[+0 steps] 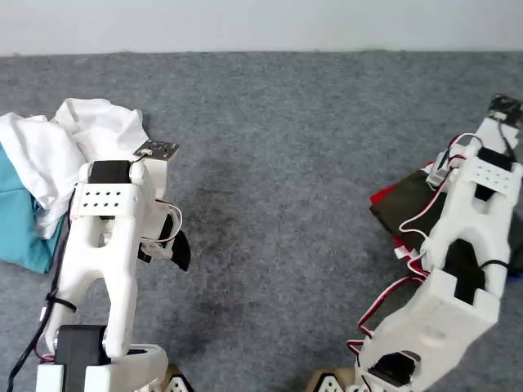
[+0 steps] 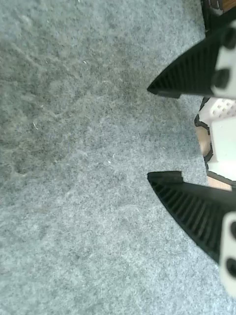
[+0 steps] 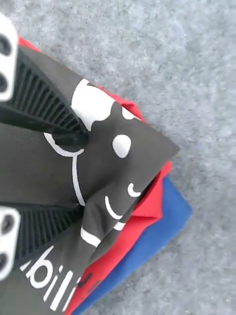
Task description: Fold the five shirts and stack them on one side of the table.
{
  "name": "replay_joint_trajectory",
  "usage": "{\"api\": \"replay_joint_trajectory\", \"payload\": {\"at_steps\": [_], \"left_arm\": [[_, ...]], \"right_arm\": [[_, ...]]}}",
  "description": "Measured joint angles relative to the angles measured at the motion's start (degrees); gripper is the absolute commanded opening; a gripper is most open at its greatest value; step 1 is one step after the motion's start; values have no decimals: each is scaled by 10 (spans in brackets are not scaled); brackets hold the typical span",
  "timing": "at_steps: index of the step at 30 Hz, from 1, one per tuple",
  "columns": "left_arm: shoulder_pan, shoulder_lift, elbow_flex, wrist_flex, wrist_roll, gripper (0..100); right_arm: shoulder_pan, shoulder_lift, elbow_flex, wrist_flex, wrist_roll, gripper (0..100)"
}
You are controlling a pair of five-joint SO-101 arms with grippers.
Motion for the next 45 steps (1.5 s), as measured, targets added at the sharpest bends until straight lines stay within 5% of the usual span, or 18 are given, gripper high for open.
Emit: {"api": "replay_joint_trajectory", "payload": {"at_steps": [12,17,25,34,45], "left_arm": [[-4,0,-4,1,1,232],[-112,0,-81,1,59,221],[-358,0,-231,-28,125,297],[-379,120,-252,-222,190,298],[-381,404,-459,-214,215,297]], "right_arm": [[0,-309,0,277,45,197],[0,-338,11,367,119,197],[-5,-341,136,345,145,197],[-27,-341,171,342,146,195],[-27,-341,171,342,146,195]]}}
